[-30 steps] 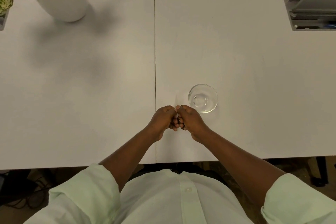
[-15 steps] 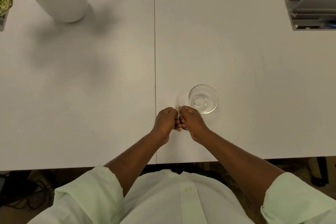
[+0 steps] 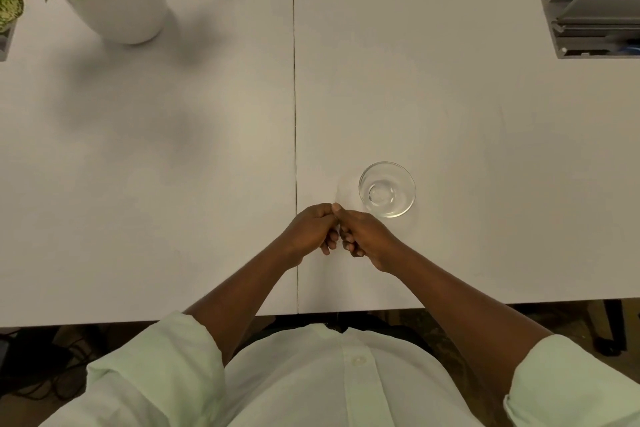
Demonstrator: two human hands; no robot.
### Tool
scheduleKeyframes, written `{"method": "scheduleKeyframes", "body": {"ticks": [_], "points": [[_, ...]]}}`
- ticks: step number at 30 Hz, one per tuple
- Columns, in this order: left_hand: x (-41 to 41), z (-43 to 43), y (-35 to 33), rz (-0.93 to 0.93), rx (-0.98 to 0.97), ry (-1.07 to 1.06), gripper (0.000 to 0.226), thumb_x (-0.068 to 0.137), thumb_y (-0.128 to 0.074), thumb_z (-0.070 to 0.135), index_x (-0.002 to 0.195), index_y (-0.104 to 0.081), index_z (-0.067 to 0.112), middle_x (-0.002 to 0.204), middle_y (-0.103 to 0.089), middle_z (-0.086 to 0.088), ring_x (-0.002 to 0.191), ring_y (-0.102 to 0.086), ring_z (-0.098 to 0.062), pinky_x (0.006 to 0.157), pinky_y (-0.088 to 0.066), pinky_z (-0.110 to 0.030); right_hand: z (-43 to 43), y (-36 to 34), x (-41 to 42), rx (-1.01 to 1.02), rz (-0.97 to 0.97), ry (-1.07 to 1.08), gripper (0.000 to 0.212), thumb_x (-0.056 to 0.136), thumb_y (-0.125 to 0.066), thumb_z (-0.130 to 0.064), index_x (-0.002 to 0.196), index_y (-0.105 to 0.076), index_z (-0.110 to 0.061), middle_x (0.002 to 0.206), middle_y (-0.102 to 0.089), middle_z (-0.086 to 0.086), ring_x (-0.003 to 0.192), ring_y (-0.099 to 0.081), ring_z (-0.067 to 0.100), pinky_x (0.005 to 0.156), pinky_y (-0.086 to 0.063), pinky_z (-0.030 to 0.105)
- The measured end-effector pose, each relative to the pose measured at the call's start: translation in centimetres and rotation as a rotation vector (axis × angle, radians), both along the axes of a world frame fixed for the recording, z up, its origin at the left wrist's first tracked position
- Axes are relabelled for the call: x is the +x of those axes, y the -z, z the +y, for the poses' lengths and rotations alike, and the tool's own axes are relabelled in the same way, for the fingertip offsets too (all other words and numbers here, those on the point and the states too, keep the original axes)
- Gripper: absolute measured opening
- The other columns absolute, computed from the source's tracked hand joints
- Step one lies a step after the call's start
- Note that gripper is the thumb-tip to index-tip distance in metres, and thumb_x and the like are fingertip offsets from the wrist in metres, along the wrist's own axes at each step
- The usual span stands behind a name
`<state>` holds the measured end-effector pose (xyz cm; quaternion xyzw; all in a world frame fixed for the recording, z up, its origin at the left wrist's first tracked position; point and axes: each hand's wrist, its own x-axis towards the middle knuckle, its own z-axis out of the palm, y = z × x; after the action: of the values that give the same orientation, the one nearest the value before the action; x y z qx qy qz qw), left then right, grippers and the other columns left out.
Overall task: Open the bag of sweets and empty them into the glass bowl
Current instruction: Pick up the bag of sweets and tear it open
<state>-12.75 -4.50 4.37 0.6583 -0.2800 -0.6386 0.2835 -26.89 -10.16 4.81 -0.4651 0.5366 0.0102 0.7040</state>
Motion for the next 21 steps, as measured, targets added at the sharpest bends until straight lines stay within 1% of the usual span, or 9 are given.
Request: {"method": "scheduleKeyframes", "body": {"ticks": [4,7,11,13,15,19,21], "points": [[0.4,0.4,0.3,0.164,0.032,-0.069,0.021,0.101,-0.047,0.012,0.085,-0.06,0.006,0.07,-0.061,-0.012,0.06,-0.06,-0.021,0.056,-0.052,-0.032,-0.7,0.3,-0.4,0.103,-0.056,-0.024,0.041,0.102,-0.051,-0.046,0.075,-0.053,-0.016,0.057,-0.048,-0.002,0.052,-0.044,0.01,0.052,-0.034,0.025],[0.5,0.7,0.5,0.284,0.068,-0.119,0.02,0.103,-0.049,0.012,0.091,-0.061,0.003,0.073,-0.061,-0.014,0.061,-0.062,-0.022,0.057,-0.054,-0.033,-0.8,0.4,-0.5,0.129,-0.069,-0.024,0.038,0.103,-0.051,-0.04,0.074,-0.052,-0.015,0.057,-0.051,-0.001,0.051,-0.045,0.011,0.055,-0.033,0.027],[1.7,0.5,0.2,0.4,0.108,-0.01,0.02,0.104,-0.049,0.014,0.098,-0.063,0.001,0.075,-0.065,-0.014,0.065,-0.064,-0.024,0.06,-0.056,-0.033,-0.9,0.3,-0.8,0.091,-0.084,-0.064,0.036,0.102,-0.052,-0.035,0.072,-0.053,-0.015,0.056,-0.048,-0.001,0.051,-0.044,0.012,0.053,-0.033,0.027],[2.1,0.3,-0.1,0.421,0.116,0.033,0.02,0.104,-0.05,0.013,0.097,-0.064,0.001,0.074,-0.064,-0.013,0.065,-0.063,-0.023,0.06,-0.056,-0.032,-0.9,0.3,-0.9,0.066,-0.09,-0.077,0.036,0.102,-0.051,-0.034,0.071,-0.053,-0.016,0.056,-0.046,-0.001,0.051,-0.043,0.013,0.052,-0.033,0.026],[2.1,-0.1,-0.4,0.42,0.104,0.023,0.02,0.103,-0.05,0.011,0.094,-0.065,0.002,0.072,-0.063,-0.013,0.063,-0.062,-0.023,0.059,-0.056,-0.032,-0.9,0.2,-0.8,0.051,-0.096,-0.044,0.036,0.102,-0.05,-0.032,0.07,-0.051,-0.016,0.056,-0.045,0.001,0.051,-0.042,0.013,0.054,-0.034,0.028],[0.8,-0.6,-0.4,0.372,0.083,-0.131,0.02,0.099,-0.05,0.009,0.081,-0.058,0.004,0.065,-0.055,-0.013,0.057,-0.058,-0.024,0.054,-0.052,-0.033,-0.5,0.2,-0.2,0.06,-0.119,0.121,0.039,0.103,-0.05,-0.028,0.066,-0.049,-0.016,0.055,-0.046,0.003,0.05,-0.042,0.015,0.056,-0.036,0.029],[0.0,-0.5,-0.2,0.346,0.073,-0.209,0.017,0.097,-0.051,0.01,0.083,-0.058,0.003,0.061,-0.053,-0.011,0.054,-0.055,-0.024,0.052,-0.049,-0.032,-0.3,0.2,0.0,0.066,-0.135,0.178,0.04,0.102,-0.05,-0.027,0.064,-0.049,-0.015,0.053,-0.049,0.003,0.049,-0.042,0.015,0.053,-0.036,0.027]]}}
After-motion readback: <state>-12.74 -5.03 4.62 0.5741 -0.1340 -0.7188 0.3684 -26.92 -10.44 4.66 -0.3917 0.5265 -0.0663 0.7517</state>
